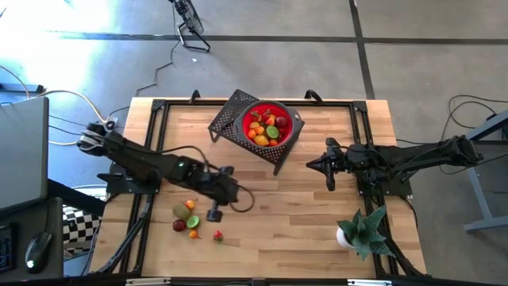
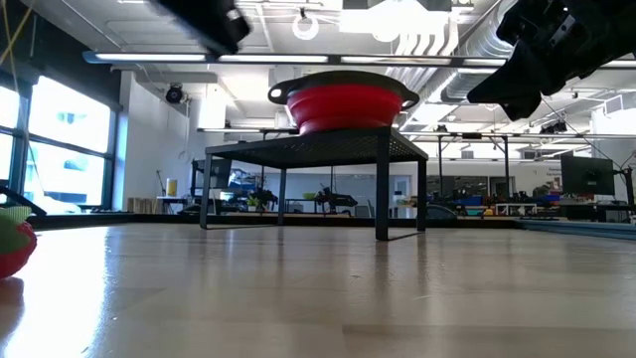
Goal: Pick & Place Fruit
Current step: Put the strawberry into the strainer bowl on the shelf
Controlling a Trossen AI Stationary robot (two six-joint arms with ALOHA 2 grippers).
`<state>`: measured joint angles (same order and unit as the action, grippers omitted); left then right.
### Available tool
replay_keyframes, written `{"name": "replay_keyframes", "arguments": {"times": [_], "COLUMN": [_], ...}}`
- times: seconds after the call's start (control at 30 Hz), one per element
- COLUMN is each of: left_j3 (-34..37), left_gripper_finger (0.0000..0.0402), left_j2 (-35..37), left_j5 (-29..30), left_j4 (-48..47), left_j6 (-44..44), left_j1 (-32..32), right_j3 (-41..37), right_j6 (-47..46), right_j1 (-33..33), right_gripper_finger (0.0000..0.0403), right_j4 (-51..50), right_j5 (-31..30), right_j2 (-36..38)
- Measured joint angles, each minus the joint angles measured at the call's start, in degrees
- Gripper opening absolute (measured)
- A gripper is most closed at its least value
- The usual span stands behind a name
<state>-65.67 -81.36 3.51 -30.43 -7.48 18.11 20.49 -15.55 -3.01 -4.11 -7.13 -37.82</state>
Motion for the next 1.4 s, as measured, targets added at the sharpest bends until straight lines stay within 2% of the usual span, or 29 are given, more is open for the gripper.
{"name": "replay_keyframes", "arguments": {"times": [0.2,0.33,0.5,0.8,0.97,1.1,1.3,1.4], "left_j3": [10.39,14.17,14.77,14.75,14.75,14.74,14.41,11.09], "left_gripper_finger": [0.0001,0.0001,0.0001,0.0001,0.0001,0.0001,0.0001,0.0], "left_j2": [8.6,10.78,9.66,7.48,5.42,3.09,0.67,-0.33], "left_j5": [0.04,0.11,1.4,1.3,6.25,7.37,7.43,7.4], "left_j4": [5.74,11.09,15.74,24.85,24.49,24.51,23.48,18.22], "left_j6": [-4.68,-11.8,-22.46,-45.44,-64.83,-77.1,-89.36,-92.66], "left_j1": [4.49,8.24,12.96,16.12,16.05,16.05,16.05,16.05], "right_j3": [0.0,0.0,0.0,0.0,0.0,0.0,0.0,0.0], "right_j6": [-3.18,-4.13,-3.91,-3.78,-3.74,-3.68,-2.19,-2.17], "right_j1": [0.0,0.0,0.0,0.0,0.0,0.0,0.0,0.0], "right_gripper_finger": [0.0003,0.0003,0.0003,0.0003,0.0003,0.0002,0.0002,0.0002], "right_j4": [0.49,0.54,0.48,0.44,0.36,-0.59,-3.91,-5.28], "right_j5": [-2.73,-7.13,-7.62,-7.51,-7.5,-7.49,-7.5,-7.49], "right_j2": [0.0,0.0,-0.02,0.0,0.0,0.0,0.0,-0.01]}}
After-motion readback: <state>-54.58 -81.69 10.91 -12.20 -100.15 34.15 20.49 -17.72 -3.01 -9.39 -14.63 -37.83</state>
